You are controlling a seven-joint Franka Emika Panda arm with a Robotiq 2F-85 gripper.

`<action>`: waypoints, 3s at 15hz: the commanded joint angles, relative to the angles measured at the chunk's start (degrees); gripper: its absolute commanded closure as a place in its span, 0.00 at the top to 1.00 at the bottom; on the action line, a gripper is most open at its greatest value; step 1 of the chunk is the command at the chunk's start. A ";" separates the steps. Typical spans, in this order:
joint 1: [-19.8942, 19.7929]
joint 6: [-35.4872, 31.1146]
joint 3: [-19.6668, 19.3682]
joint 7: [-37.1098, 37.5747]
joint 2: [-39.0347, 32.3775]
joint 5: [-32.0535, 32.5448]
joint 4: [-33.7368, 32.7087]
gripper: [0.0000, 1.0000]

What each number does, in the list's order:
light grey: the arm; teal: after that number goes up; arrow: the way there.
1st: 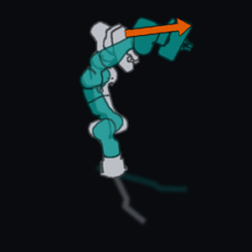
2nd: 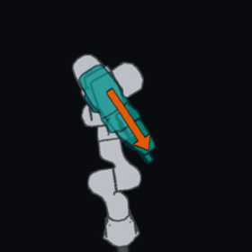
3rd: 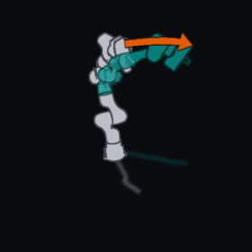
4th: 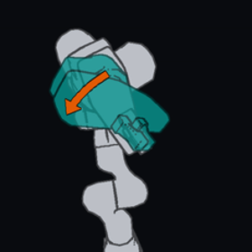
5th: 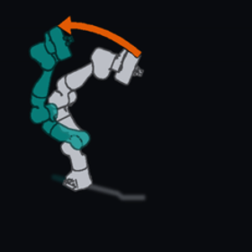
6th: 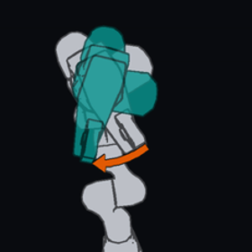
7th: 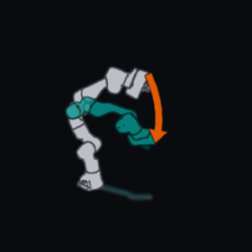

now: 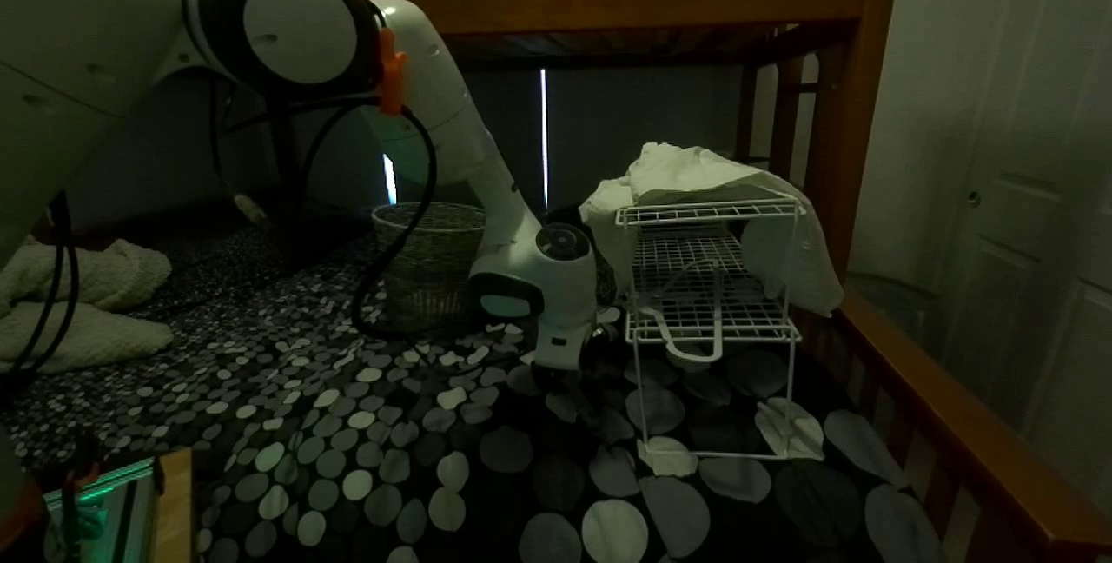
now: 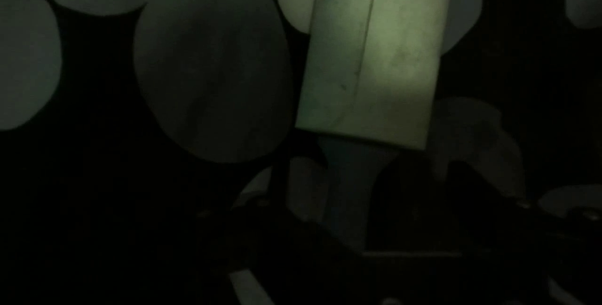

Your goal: Pick up the lint roller and put it in the basket

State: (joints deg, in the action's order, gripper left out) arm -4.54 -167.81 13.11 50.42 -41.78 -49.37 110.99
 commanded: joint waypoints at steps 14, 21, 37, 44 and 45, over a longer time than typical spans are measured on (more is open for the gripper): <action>8.22 3.02 -5.90 -5.66 5.68 -1.31 2.61 0.00; 4.79 7.85 3.14 -23.66 19.74 -4.69 7.87 0.00; 9.99 19.34 -2.88 -42.98 33.69 -15.33 3.80 0.00; 18.54 18.63 -0.34 -38.22 20.51 -7.04 -11.64 0.00; 19.87 19.31 -0.60 -36.72 18.35 -3.99 -12.49 0.00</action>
State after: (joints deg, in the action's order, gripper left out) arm 12.26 -149.24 12.77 9.60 -16.87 -59.27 103.24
